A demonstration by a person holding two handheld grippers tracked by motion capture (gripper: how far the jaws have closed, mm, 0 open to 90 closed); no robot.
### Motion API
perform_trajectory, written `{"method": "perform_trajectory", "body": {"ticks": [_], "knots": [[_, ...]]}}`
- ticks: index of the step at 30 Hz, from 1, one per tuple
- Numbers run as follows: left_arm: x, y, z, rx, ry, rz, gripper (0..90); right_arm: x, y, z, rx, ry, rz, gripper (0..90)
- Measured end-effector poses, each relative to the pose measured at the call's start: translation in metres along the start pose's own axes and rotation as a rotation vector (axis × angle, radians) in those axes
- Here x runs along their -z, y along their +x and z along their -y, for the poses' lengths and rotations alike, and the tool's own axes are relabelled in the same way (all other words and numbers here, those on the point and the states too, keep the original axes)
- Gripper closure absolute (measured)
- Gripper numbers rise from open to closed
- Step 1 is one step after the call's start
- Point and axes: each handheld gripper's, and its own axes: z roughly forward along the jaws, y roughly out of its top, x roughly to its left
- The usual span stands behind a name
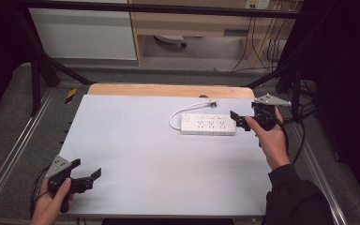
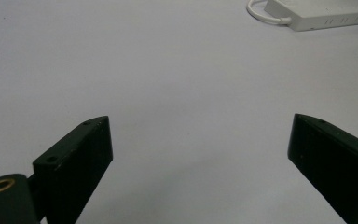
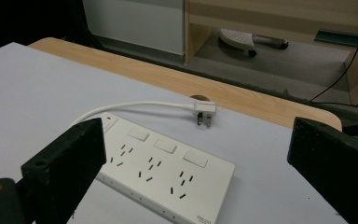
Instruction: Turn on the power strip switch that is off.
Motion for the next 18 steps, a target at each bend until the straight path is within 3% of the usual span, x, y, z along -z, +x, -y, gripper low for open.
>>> {"method": "perform_trajectory", "body": {"ticks": [18], "knots": [[0.000, 0.000, 0.000, 0.005, 0.001, 0.003, 6.4, -0.019, -0.012, -0.012, -0.029, -0.018, 0.033, 8.8]]}}
